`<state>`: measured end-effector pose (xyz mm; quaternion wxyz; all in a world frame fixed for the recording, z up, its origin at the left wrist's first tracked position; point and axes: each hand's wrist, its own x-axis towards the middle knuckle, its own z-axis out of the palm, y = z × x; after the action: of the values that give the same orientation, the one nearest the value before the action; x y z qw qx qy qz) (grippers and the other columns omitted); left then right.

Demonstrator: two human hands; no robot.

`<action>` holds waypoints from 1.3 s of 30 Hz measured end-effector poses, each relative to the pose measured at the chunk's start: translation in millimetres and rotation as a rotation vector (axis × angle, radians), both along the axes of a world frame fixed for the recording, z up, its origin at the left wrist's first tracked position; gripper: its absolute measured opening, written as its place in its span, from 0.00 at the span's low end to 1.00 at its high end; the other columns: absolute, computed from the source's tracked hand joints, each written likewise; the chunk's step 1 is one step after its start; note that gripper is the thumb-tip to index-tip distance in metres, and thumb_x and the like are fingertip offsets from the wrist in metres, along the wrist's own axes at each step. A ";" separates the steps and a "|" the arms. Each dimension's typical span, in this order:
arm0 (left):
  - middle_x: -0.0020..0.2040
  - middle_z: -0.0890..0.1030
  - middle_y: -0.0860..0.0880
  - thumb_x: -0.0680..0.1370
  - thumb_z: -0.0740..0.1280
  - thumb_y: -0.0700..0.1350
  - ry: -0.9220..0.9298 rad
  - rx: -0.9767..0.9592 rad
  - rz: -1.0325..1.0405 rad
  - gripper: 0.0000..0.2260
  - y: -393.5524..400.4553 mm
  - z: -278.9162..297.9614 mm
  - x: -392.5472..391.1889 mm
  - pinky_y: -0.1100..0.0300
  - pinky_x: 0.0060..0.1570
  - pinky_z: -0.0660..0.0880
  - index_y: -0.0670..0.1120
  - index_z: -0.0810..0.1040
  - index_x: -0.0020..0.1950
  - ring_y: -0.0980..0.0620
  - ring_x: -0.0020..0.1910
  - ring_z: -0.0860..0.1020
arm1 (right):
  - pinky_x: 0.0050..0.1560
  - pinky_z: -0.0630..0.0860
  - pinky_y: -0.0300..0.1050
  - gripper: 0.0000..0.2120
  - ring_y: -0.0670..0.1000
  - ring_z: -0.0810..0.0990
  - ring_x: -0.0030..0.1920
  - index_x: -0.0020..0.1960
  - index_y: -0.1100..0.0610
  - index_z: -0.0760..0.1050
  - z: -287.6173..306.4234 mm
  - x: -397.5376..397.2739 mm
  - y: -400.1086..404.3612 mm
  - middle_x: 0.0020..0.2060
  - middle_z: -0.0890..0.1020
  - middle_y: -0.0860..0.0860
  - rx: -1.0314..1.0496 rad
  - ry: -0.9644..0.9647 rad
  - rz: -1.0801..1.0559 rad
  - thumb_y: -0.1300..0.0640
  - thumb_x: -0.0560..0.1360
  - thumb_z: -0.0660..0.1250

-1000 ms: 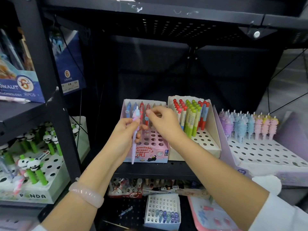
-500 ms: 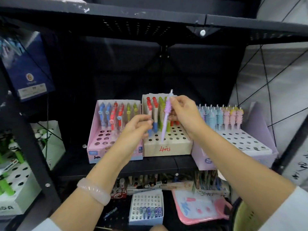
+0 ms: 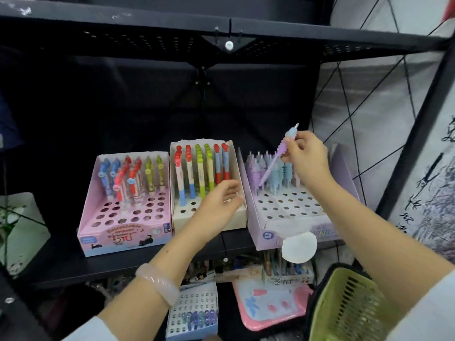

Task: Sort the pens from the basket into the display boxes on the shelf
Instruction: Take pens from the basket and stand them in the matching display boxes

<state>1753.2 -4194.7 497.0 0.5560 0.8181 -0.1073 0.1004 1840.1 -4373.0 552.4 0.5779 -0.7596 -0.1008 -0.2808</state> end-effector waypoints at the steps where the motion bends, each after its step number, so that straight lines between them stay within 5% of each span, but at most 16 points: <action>1: 0.61 0.73 0.54 0.80 0.60 0.42 0.000 -0.006 0.000 0.13 -0.1 -0.4 1.0 0.67 0.59 0.65 0.51 0.69 0.64 0.59 0.60 0.70 | 0.38 0.77 0.33 0.05 0.46 0.82 0.38 0.50 0.57 0.72 1.0 2.7 -3.2 0.40 0.82 0.54 -0.008 -0.010 -0.015 0.56 0.78 0.62; 4: 0.59 0.73 0.56 0.80 0.60 0.42 0.002 -0.008 0.001 0.11 -0.9 -1.5 3.1 0.70 0.56 0.65 0.54 0.68 0.60 0.60 0.59 0.70 | 0.47 0.79 0.45 0.06 0.51 0.83 0.41 0.51 0.59 0.74 -5.5 9.6 -6.7 0.39 0.81 0.53 -0.171 -0.022 -0.047 0.56 0.77 0.63; 8: 0.59 0.73 0.56 0.80 0.61 0.42 0.005 -0.005 0.000 0.11 -2.6 -4.2 3.5 0.76 0.51 0.68 0.54 0.69 0.60 0.61 0.59 0.71 | 0.42 0.74 0.39 0.08 0.54 0.80 0.41 0.53 0.63 0.74 -28.9 15.2 3.0 0.36 0.78 0.51 -0.384 0.010 -0.018 0.58 0.77 0.63; 12: 0.60 0.74 0.55 0.79 0.61 0.42 0.020 -0.028 0.003 0.12 -2.6 -5.2 1.5 0.78 0.48 0.68 0.52 0.70 0.62 0.62 0.58 0.71 | 0.46 0.77 0.53 0.08 0.57 0.81 0.42 0.51 0.63 0.73 -29.3 20.2 6.8 0.38 0.80 0.58 -0.445 0.067 0.005 0.57 0.78 0.62; 18: 0.59 0.74 0.57 0.79 0.61 0.42 0.018 -0.046 -0.001 0.11 -3.9 -3.3 -2.7 0.80 0.46 0.68 0.55 0.70 0.59 0.67 0.54 0.71 | 0.36 0.70 0.46 0.11 0.60 0.79 0.41 0.52 0.65 0.72 -33.1 19.0 18.4 0.40 0.80 0.60 -0.757 0.049 -0.156 0.56 0.79 0.60; 24: 0.57 0.75 0.58 0.79 0.61 0.42 0.005 -0.057 0.006 0.11 -0.6 -4.1 -10.5 0.79 0.47 0.68 0.56 0.70 0.58 0.69 0.54 0.71 | 0.25 0.56 0.42 0.12 0.56 0.73 0.35 0.59 0.60 0.67 -53.1 6.0 18.9 0.35 0.72 0.53 -0.829 0.035 -0.197 0.55 0.79 0.59; 29: 0.56 0.75 0.57 0.79 0.61 0.41 -0.006 -0.057 0.008 0.11 -1.7 -3.7 -16.9 0.79 0.47 0.68 0.55 0.71 0.58 0.68 0.54 0.71 | 0.30 0.63 0.44 0.13 0.57 0.74 0.36 0.62 0.60 0.66 -57.9 -2.5 8.0 0.38 0.76 0.56 -0.992 0.039 -0.189 0.59 0.79 0.57; 35: 0.56 0.76 0.57 0.79 0.61 0.40 -0.013 -0.065 -0.001 0.11 -6.4 -4.0 -20.1 0.70 0.53 0.68 0.55 0.71 0.56 0.66 0.55 0.72 | 0.30 0.63 0.45 0.18 0.56 0.70 0.33 0.66 0.58 0.66 -47.2 5.0 2.5 0.35 0.74 0.55 -0.736 0.012 -0.166 0.64 0.77 0.56; 39: 0.56 0.76 0.58 0.79 0.61 0.41 -0.005 -0.069 -0.007 0.11 -8.0 -5.5 -20.0 0.69 0.52 0.69 0.59 0.71 0.52 0.68 0.54 0.72 | 0.33 0.65 0.44 0.24 0.56 0.72 0.35 0.73 0.52 0.59 -53.0 5.9 7.1 0.38 0.75 0.55 -0.812 0.094 -0.062 0.61 0.78 0.55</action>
<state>1733.2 -4202.7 491.5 0.5841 0.7977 -0.1082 0.1039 1846.0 -4365.8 499.4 0.2263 -0.9407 -0.1538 -0.2003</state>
